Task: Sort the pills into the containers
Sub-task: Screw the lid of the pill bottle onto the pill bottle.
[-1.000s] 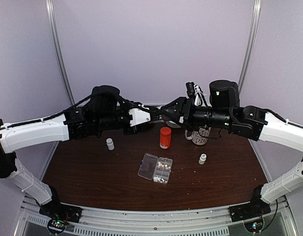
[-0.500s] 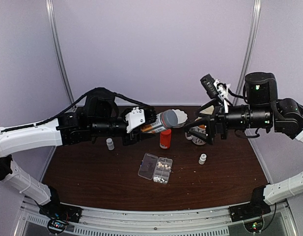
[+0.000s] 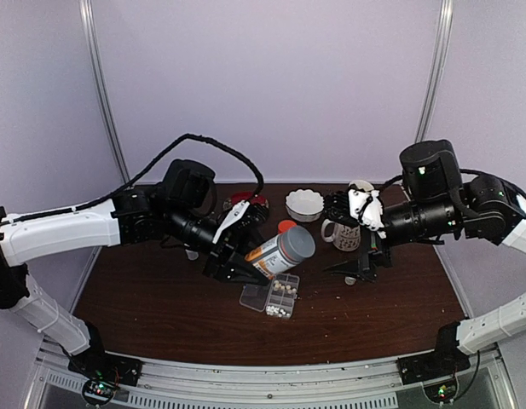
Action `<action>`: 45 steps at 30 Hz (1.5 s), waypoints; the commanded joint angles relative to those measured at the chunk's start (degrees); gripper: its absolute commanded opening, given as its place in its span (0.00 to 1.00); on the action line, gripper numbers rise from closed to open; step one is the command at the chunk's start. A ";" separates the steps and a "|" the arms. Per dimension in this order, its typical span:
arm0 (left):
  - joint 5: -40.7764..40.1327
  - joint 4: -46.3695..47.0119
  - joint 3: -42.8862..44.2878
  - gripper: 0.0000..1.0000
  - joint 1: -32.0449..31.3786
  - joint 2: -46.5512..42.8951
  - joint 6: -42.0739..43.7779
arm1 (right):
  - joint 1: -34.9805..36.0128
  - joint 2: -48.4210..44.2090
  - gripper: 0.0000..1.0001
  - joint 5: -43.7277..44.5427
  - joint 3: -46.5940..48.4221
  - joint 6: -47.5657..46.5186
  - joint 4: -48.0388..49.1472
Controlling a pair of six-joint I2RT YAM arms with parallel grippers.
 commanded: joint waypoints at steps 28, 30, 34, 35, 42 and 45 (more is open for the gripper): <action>5.24 -10.87 8.07 0.05 0.29 4.97 1.93 | 1.26 9.02 0.69 -10.50 12.17 -12.68 -7.16; 5.30 -11.02 8.09 0.05 0.29 4.97 1.89 | 1.63 9.22 0.76 -10.11 11.93 -13.04 -7.25; 5.67 -11.25 8.09 0.05 0.25 5.03 1.92 | 2.06 9.62 0.72 -9.62 11.91 -13.97 -7.38; 5.81 -11.29 8.08 0.05 0.27 5.05 1.92 | 2.10 9.78 0.69 -9.60 11.99 -14.09 -7.44; 5.46 -12.05 8.18 0.05 0.29 4.88 2.17 | 2.51 10.63 0.49 -9.18 12.13 -13.16 -6.90; 3.79 -12.02 8.26 0.05 0.31 4.43 2.33 | 2.53 10.92 0.45 -8.37 12.05 -8.39 -5.21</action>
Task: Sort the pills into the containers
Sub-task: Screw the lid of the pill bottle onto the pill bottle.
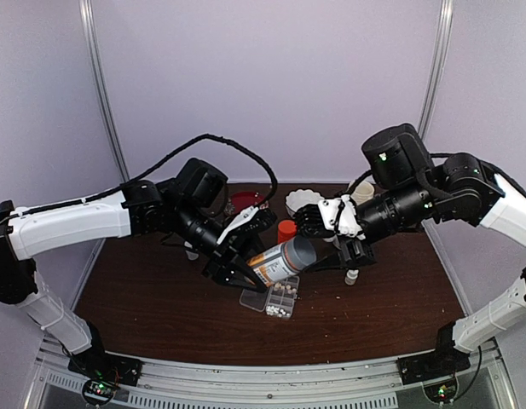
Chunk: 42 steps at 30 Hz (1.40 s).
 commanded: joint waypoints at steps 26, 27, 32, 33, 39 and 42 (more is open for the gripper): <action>-42.39 17.14 5.61 0.05 -0.64 -6.82 16.87 | -3.62 4.64 0.20 11.83 -3.73 79.21 24.62; -43.78 18.89 4.76 0.05 -0.94 -7.04 17.93 | -3.99 4.51 0.20 10.79 -4.45 82.34 26.28; -50.50 25.45 1.49 0.03 -2.78 -7.02 25.02 | -6.13 2.63 0.20 5.91 -10.67 96.28 35.90; -51.30 26.77 0.69 0.03 -3.13 -7.02 26.62 | -6.51 2.34 0.19 4.79 -12.01 98.54 38.27; -58.50 37.32 -6.83 0.00 -5.86 -7.02 40.01 | -7.59 2.01 0.19 -0.53 -14.94 107.60 44.92; -61.33 41.78 -9.28 0.00 -7.11 -6.66 44.29 | -7.84 1.67 0.20 -1.02 -16.13 110.79 46.67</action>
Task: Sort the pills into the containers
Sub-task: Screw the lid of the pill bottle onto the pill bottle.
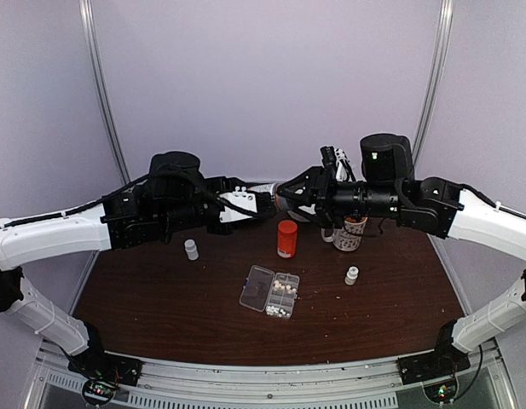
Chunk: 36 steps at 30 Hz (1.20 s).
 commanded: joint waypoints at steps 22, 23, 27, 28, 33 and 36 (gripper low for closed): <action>2.53 8.97 -3.56 0.00 -3.66 0.83 -9.76 | -1.62 -22.34 1.00 0.97 -7.63 -9.81 -4.41; 3.94 7.55 -3.02 0.00 -3.48 0.42 -11.66 | -1.69 -22.24 1.00 0.56 -6.14 -13.54 -8.17; 17.25 1.33 -0.77 0.00 -1.66 -1.05 -20.92 | -1.42 -19.50 0.97 -1.20 1.82 -37.27 -21.67; 21.66 0.28 -0.22 0.00 -0.54 -1.26 -23.91 | -1.06 -19.04 0.94 -1.97 2.89 -44.24 -23.28; 43.19 -6.24 3.38 0.02 2.26 0.42 -32.93 | 1.20 -18.42 0.85 -6.07 4.52 -76.32 -27.62; 52.64 -10.58 5.29 0.04 2.51 2.26 -33.26 | 1.24 -14.71 0.82 -10.74 6.90 -88.57 -32.87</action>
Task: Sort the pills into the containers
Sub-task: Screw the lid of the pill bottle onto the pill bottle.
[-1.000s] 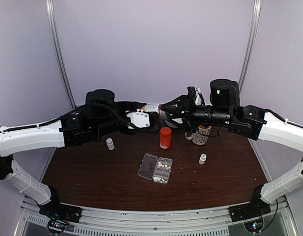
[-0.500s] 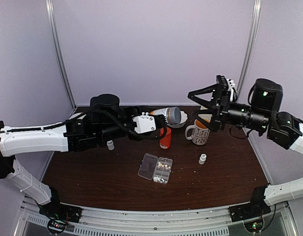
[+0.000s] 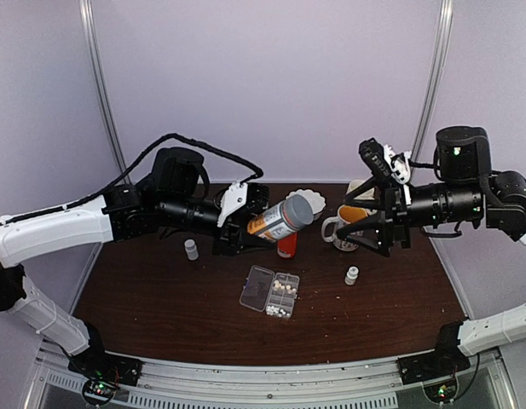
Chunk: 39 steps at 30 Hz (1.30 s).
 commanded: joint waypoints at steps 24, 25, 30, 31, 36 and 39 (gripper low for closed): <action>27.79 -17.92 10.33 0.03 0.27 8.39 -4.86 | 6.78 13.93 0.81 -5.15 8.94 -44.80 -7.34; 27.77 -18.08 10.33 0.03 0.23 8.47 -4.86 | 6.89 14.18 0.81 -5.23 9.02 -44.87 -7.24; 27.91 -18.64 10.17 0.03 0.37 8.62 -4.57 | 7.09 15.19 0.77 -6.17 9.45 -45.05 -7.20; 27.88 -18.70 10.16 0.03 0.36 8.71 -4.63 | 7.09 15.39 0.75 -6.42 9.60 -44.95 -7.20; 27.89 -19.52 10.33 0.03 0.41 8.90 -4.18 | 7.10 15.71 0.61 -7.19 9.87 -44.04 -5.95; 27.67 -19.56 10.24 0.03 0.41 8.91 -3.99 | 7.12 15.20 0.54 -6.97 9.15 -43.68 -4.92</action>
